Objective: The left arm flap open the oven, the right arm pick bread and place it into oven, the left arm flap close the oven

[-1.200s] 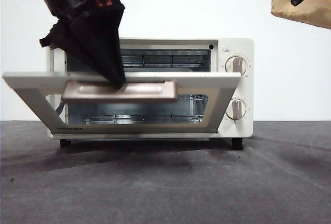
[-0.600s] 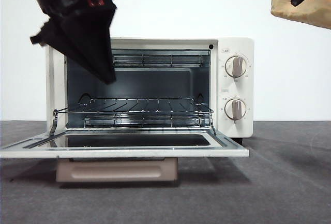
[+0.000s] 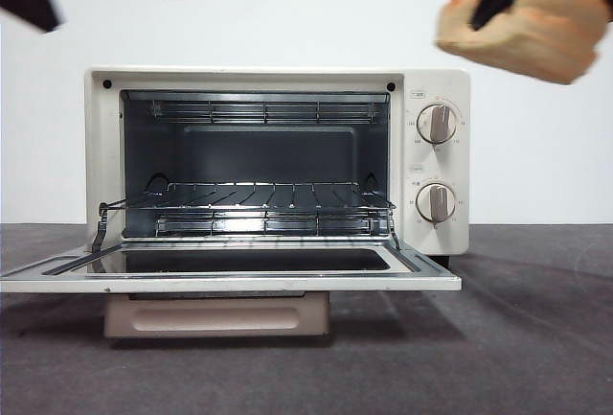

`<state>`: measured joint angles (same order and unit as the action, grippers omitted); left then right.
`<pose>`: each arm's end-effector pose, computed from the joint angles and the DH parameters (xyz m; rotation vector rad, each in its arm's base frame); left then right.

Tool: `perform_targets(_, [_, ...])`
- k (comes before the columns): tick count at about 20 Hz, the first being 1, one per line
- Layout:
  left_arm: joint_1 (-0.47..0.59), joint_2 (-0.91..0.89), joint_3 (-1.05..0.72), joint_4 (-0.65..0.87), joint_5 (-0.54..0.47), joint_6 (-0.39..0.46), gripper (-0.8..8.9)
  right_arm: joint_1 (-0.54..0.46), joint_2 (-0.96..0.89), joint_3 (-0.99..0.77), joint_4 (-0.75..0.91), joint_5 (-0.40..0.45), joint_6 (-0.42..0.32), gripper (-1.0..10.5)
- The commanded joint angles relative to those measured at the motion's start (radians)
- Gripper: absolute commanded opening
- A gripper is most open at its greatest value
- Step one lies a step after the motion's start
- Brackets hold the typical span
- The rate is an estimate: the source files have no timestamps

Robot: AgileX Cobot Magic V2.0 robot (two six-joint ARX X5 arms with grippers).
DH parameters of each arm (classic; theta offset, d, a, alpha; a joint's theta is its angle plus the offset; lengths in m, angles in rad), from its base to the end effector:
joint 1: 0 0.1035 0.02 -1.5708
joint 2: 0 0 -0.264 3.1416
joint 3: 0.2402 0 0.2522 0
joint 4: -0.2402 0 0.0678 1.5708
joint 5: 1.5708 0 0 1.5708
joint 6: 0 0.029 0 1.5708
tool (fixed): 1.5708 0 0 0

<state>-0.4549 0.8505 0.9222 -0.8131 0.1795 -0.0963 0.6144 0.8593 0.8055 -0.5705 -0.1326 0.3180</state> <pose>0.1387 -0.0736 0.3143 0.0147 0.7742 -0.5678 0.1398 0.1033 0.2938 0.1413 0.7266 0.6147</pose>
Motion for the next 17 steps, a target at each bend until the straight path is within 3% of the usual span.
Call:
perform_targets(1, [0.007, -0.093, -0.059, -0.022, -0.003, -0.018, 0.16, 0.044, 0.069, 0.018, 0.068, -0.01, 0.047, 1.9])
perform_targets(6, [0.007, -0.232, -0.093, -0.097, -0.003, -0.018, 0.15, 0.15, 0.28, 0.02, 0.321, -0.009, 0.137, 1.9])
perform_targets(11, [0.007, -0.28, -0.093, -0.117, -0.003, -0.018, 0.16, 0.169, 0.515, 0.056, 0.574, 0.022, 0.259, 1.9])
perform_targets(17, [0.007, -0.283, -0.093, -0.117, -0.003, -0.017, 0.16, 0.168, 0.743, 0.237, 0.592, 0.151, 0.259, 1.9])
